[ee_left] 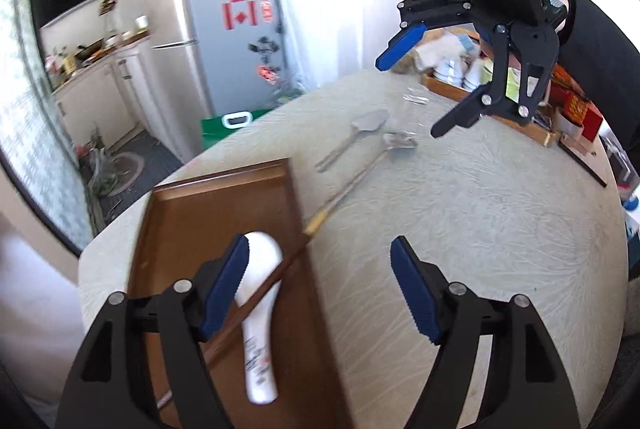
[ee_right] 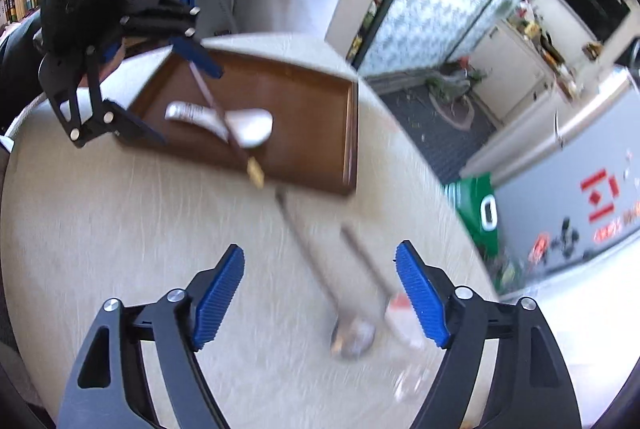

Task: Organize utensils
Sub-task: 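Move the left gripper to the metal spoon's textured handle and close, then carry the metal spoon into the wooden tray and open the left gripper, then move the left gripper toward the metal cake server's handle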

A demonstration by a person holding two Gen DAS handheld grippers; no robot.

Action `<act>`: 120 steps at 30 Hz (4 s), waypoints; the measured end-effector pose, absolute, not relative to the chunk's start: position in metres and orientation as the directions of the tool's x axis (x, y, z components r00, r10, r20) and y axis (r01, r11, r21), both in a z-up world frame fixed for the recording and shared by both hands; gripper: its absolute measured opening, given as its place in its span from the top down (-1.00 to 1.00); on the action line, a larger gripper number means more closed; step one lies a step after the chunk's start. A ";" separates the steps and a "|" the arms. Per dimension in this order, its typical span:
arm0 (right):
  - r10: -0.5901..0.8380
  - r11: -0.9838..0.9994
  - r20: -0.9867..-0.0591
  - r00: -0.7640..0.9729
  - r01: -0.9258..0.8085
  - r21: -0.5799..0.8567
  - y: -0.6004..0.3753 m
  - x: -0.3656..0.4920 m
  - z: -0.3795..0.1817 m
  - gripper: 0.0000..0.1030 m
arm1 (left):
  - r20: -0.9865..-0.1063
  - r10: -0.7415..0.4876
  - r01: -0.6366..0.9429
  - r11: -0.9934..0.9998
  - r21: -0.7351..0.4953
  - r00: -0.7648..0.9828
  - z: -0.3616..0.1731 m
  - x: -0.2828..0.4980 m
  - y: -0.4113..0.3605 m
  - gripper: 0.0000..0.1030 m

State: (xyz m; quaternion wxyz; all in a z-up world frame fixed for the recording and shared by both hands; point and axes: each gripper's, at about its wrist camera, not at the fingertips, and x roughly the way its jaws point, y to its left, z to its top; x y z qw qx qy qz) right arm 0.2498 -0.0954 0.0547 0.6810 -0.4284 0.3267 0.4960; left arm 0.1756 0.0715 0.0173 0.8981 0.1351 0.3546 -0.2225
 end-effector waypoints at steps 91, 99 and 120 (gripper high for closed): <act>0.366 -0.189 -0.929 0.049 -0.974 -0.126 0.093 0.229 0.029 0.74 | -0.791 -0.216 0.396 0.918 0.036 0.572 0.005 0.183 0.174 0.65; 0.326 -0.241 -0.945 0.035 -0.963 -0.119 0.139 0.234 0.006 0.74 | -0.804 -0.213 0.360 0.933 0.002 0.555 -0.015 0.190 0.212 0.65; 0.452 -0.094 -0.874 0.178 -0.965 -0.246 0.063 0.246 0.061 -0.20 | -0.730 -0.169 0.362 0.925 0.114 0.663 0.027 0.178 0.173 -0.50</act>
